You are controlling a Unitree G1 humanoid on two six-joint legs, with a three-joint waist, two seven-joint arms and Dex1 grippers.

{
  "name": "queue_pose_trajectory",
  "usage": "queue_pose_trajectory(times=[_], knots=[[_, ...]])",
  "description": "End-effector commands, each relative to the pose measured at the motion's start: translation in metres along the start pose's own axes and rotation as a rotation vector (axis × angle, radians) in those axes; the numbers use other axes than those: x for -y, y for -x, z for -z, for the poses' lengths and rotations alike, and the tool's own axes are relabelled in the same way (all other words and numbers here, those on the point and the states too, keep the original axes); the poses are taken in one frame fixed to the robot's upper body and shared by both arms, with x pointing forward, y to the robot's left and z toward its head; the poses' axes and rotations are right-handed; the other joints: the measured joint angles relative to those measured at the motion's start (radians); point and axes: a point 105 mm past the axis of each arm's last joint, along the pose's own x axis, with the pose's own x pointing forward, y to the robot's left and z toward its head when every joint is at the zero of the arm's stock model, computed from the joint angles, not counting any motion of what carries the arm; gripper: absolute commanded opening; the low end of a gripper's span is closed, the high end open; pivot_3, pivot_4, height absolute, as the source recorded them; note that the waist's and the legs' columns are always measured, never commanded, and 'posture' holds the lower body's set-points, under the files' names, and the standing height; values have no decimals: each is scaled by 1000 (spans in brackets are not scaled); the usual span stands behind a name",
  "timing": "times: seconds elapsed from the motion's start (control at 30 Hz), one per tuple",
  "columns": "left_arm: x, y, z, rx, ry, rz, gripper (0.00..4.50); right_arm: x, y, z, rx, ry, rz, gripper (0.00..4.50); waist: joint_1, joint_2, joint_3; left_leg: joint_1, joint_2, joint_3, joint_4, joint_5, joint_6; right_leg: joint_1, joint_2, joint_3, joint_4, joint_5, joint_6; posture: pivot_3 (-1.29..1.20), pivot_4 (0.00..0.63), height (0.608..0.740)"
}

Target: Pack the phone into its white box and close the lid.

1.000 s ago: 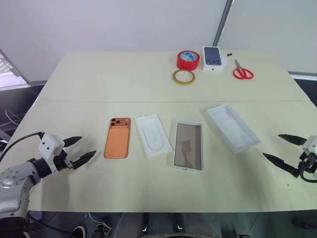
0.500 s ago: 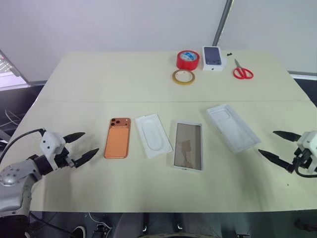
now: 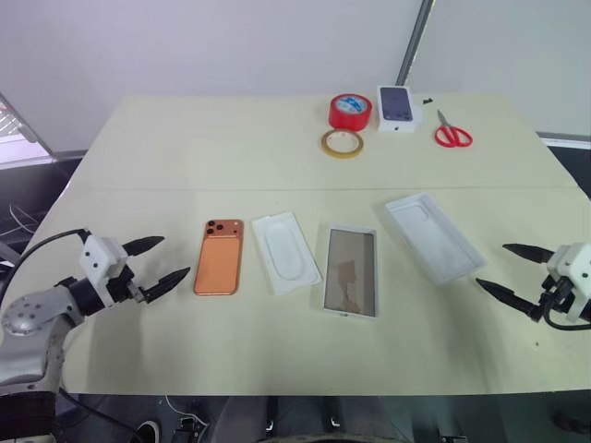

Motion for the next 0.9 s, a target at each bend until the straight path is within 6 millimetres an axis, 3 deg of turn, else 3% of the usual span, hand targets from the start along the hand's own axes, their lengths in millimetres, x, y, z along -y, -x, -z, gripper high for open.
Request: queue_pose_trajectory(times=[0.03,0.1,0.2,0.3,0.57,0.73,0.9], knots=[[11,-14,-10,-18,22,24,4500,-6,-20,-35,114,69,-36,4436,-7,0,0,0,0,0,0,0,0,0,0,0,0,0,0,0,150,740],[25,-24,-16,-8,186,82,4500,-20,-37,-48,156,85,-81,4436,-12,0,0,0,0,0,0,0,0,0,0,0,1,0,0,0,150,740],[42,-35,-10,-143,190,124,4500,-42,-61,-66,217,115,-147,4436,-12,0,0,0,0,0,0,0,0,0,0,0,1,0,0,0,150,740],[49,-48,-16,-173,229,115,4500,-62,-76,-84,276,132,-208,4436,-11,0,0,0,0,0,0,0,0,0,0,0,1,0,0,0,150,740],[78,-94,-24,-301,581,157,4500,-69,-108,-105,336,182,-258,4436,-5,-1,0,-1,-1,-1,2,0,0,0,1,0,2,0,1,0,150,740],[91,-99,-19,-366,669,180,4500,-72,-112,-109,349,189,-269,4436,-13,-1,0,0,-1,-1,2,1,-1,-1,1,0,5,0,1,0,150,740],[88,-111,-15,-383,766,96,4500,-73,-113,-108,349,186,-267,4436,-7,-1,0,6,-1,-1,2,1,-2,4,1,0,7,0,1,0,150,740]])
